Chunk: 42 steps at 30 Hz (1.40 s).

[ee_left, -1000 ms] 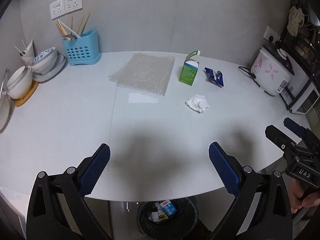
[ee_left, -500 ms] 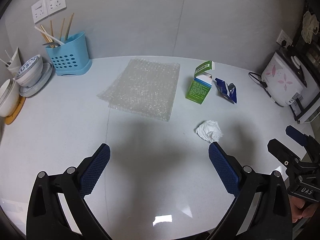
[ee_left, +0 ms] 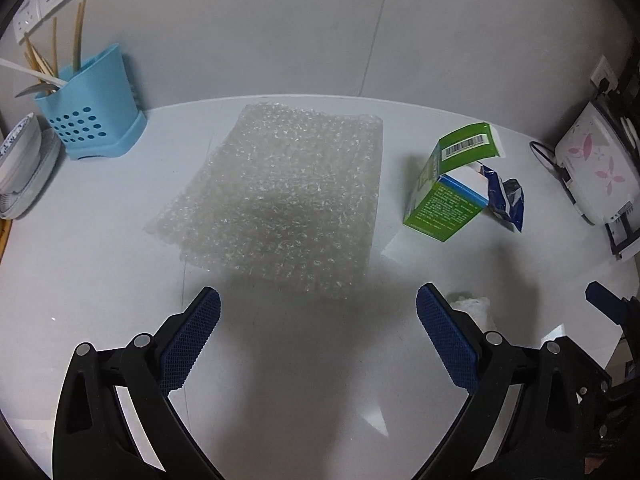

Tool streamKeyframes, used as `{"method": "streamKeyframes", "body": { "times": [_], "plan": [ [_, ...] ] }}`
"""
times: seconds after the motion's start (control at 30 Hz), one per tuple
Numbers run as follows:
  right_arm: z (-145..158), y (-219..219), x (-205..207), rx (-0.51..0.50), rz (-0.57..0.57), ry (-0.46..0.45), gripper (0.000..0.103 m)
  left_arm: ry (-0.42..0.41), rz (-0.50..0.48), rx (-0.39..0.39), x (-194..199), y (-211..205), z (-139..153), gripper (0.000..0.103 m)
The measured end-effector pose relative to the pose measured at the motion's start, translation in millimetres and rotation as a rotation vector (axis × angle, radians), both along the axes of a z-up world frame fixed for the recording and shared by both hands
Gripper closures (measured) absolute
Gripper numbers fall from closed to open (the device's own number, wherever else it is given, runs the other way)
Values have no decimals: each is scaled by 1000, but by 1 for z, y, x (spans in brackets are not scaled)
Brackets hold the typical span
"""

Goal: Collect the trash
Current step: 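Raise both tools back over the counter toward the crumpled white tissue, then grasp the bubble wrap with the left tool while the right tool grasps the tissue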

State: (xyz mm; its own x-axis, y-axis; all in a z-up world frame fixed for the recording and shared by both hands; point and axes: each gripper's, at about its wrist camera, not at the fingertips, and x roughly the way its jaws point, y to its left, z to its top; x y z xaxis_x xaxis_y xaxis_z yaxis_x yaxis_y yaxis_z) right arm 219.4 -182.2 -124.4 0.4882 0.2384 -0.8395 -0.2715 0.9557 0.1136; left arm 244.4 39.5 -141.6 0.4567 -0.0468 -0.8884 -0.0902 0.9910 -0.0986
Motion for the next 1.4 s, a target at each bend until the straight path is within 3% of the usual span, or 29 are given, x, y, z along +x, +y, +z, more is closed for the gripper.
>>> {"method": "streamKeyframes", "body": {
  "times": [0.4, 0.6, 0.8, 0.9, 1.07, 1.17, 1.23, 1.4],
  "plan": [
    [-46, 21, 21, -5, 52, 82, 12, 80, -47, -3, 53, -8, -48, 7],
    [-60, 32, 28, -4, 75, 125, 23, 107, -44, 22, 65, -11, -61, 7],
    [-72, 36, 32, 11, 79, 179, 40, 149, -47, 114, 69, -19, -67, 20],
    [-74, 39, 33, 10, 84, 193, 51, 162, -29, 111, 69, -17, -65, 31],
    [-74, 43, 30, -20, 77, 199, 67, 178, 1, 123, 71, -6, -62, 69],
    [-76, 47, 31, -24, 60, 210, 83, 179, 8, 147, 68, -5, -60, 83],
    [-76, 46, 32, -26, 51, 213, 90, 180, 14, 157, 67, -5, -59, 88],
    [-76, 43, 36, -22, 49, 216, 92, 177, 32, 167, 67, -7, -54, 92]
  ]
}}
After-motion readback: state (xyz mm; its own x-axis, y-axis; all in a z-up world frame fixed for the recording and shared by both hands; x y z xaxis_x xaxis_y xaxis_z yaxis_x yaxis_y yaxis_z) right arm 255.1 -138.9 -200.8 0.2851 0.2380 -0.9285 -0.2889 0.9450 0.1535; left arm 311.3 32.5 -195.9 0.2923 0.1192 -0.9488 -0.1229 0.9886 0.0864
